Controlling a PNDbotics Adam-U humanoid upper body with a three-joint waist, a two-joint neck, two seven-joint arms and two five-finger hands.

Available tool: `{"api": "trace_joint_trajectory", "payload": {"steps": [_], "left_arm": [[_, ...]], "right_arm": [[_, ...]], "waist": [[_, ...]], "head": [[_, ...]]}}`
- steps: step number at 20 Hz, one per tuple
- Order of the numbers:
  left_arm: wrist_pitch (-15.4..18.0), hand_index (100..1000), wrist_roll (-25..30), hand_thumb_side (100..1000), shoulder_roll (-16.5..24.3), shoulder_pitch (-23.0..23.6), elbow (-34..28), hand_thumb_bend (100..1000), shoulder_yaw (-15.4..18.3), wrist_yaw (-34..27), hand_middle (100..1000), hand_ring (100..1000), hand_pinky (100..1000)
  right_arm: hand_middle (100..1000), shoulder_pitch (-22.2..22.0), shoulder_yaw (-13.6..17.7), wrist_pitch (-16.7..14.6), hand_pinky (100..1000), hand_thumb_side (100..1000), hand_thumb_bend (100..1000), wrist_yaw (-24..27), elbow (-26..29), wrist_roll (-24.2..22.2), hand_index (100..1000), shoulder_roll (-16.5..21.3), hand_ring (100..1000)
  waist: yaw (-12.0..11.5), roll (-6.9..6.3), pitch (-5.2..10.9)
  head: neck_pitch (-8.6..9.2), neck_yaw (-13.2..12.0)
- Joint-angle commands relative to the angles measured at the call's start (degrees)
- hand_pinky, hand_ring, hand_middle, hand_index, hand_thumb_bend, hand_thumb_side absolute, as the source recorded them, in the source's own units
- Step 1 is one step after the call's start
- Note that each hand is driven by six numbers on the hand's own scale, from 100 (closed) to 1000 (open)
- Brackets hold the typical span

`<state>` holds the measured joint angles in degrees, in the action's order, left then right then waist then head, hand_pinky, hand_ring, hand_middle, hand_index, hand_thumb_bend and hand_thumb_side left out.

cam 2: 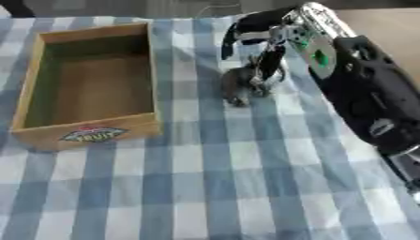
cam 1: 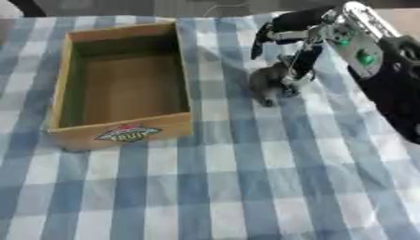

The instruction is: Pick up objects on the table and place them in the box.

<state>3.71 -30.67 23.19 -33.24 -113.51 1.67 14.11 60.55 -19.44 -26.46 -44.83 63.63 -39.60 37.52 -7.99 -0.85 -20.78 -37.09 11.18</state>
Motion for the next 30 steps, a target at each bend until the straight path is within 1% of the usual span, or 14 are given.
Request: {"api": "trace_joint_trajectory", "payload": {"steps": [1,8,12,14,17,21,30], "left_arm": [[0.03,890,-0.20,700,0.97,-0.91,-1.08,100,0.30,-0.01,888,881,872],[0.06,890,-0.18,700,0.94,-0.94,-1.08,100,0.30,-0.06,888,882,871],[0.00,889,-0.25,698,0.93,-0.83,-1.08,100,0.38,-0.04,888,882,871],[0.00,889,-0.31,698,0.97,-0.82,-1.08,100,0.41,-0.03,888,882,871],[0.01,889,-0.30,697,1.00,-0.82,-1.08,100,0.39,-0.01,888,882,871],[0.02,889,-0.28,695,1.02,-0.85,-1.08,100,0.36,0.01,888,882,871],[0.07,889,-0.19,690,1.04,-0.98,-1.08,100,0.28,0.01,888,882,871]], "right_arm": [[688,0.78,0.12,-2.33,788,125,526,-1.42,-0.76,-1.52,764,0.54,878],[664,0.65,-0.16,-2.24,779,126,531,-3.23,-1.67,0.10,741,0.07,866],[637,0.69,-0.39,-2.44,774,125,519,-3.84,-2.18,0.75,708,-0.24,861],[634,0.71,-0.51,-2.61,773,120,515,-3.75,-2.25,0.84,714,-0.30,861],[637,0.83,-0.68,-2.81,773,127,517,-3.22,-2.03,0.33,717,-0.32,861],[639,1.01,-0.58,-2.18,772,152,515,-2.00,-1.73,-0.49,717,-0.27,861],[652,1.96,-0.50,-1.12,777,133,514,-1.56,-1.00,-2.61,731,-0.28,866]], "waist": [[-0.10,-0.01,0.92],[-0.20,0.01,0.83],[-0.20,0.04,0.79],[-0.18,0.07,0.80],[-0.09,0.14,0.84],[0.02,0.24,0.91],[0.04,0.41,1.04]], "head": [[0.60,0.02],[0.48,0.16],[0.35,0.17],[0.26,0.11],[0.20,0.07],[0.17,0.00],[0.23,-0.08]]}}
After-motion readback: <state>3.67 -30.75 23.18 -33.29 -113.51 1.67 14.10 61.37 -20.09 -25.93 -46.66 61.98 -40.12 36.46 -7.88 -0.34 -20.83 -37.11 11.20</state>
